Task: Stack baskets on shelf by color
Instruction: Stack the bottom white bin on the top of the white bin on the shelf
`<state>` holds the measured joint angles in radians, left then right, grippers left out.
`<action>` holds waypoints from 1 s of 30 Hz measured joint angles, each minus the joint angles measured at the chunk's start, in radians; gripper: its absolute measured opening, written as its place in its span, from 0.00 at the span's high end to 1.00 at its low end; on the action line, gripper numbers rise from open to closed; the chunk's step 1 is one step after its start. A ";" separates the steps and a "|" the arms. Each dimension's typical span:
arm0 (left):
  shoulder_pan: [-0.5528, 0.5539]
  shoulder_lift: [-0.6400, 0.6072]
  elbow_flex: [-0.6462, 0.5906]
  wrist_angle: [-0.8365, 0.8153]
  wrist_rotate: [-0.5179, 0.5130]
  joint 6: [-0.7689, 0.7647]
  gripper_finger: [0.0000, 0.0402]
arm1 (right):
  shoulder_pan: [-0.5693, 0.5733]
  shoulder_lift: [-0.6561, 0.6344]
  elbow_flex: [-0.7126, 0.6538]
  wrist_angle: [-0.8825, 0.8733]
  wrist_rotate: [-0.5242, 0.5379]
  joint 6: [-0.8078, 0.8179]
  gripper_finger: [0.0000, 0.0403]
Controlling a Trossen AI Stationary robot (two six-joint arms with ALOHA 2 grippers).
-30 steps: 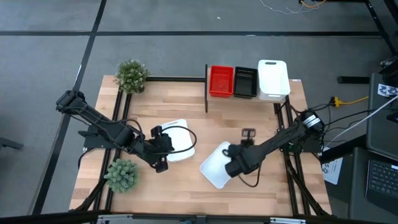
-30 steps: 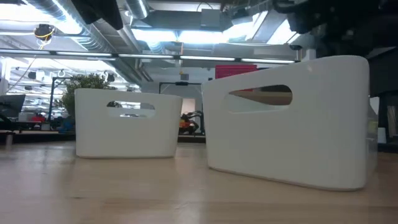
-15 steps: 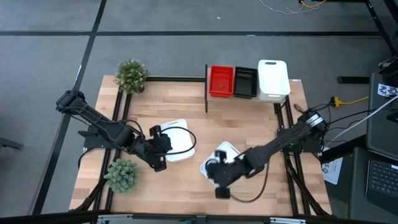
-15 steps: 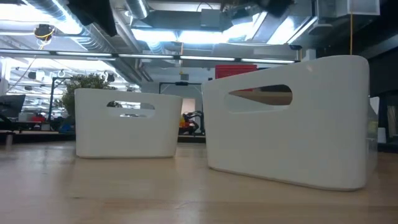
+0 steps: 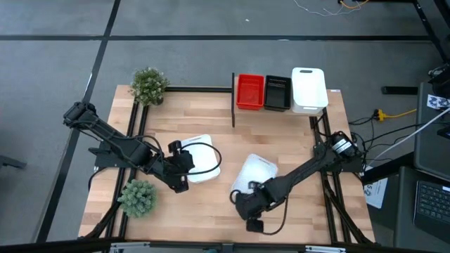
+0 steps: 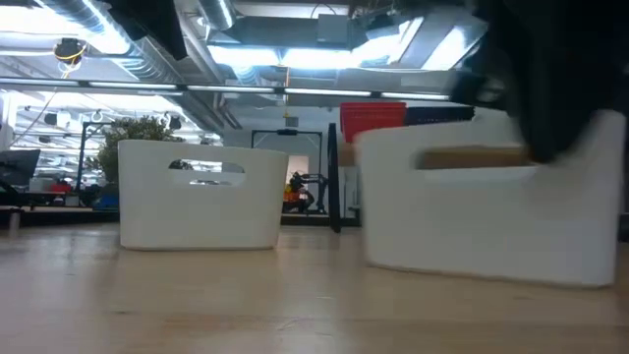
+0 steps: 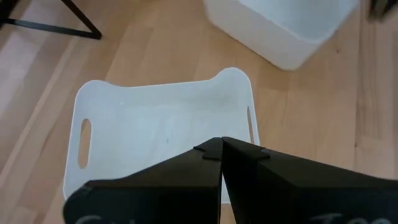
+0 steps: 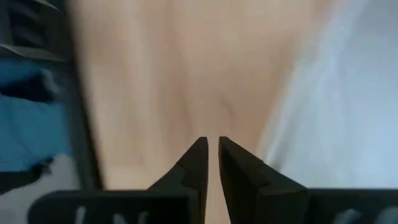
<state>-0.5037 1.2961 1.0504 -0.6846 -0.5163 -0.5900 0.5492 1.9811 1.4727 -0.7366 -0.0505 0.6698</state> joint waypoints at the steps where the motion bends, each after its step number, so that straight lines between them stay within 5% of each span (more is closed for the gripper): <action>1: 0.000 0.000 0.000 0.000 0.000 0.000 1.00 | 0.004 -0.005 -0.001 -0.065 0.003 0.038 0.89; 9: 0.000 0.000 0.000 -0.006 -0.031 0.000 1.00 | 0.033 -0.022 -0.008 -0.594 0.222 0.238 0.89; 15: 0.000 0.000 0.000 -0.014 -0.032 0.000 1.00 | 0.086 -0.044 0.034 -0.579 0.238 0.080 0.89; 23: 0.000 0.001 0.000 -0.015 -0.056 -0.001 1.00 | 0.123 -0.197 0.089 -0.723 0.474 0.008 0.89; 30: 0.000 0.001 0.000 -0.018 -0.056 -0.001 1.00 | 0.104 -0.454 -0.118 -0.519 0.533 -0.053 0.89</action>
<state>-0.5035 1.2966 1.0500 -0.7025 -0.5726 -0.5907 0.6533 1.5273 1.3547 -1.2560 0.4822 0.6166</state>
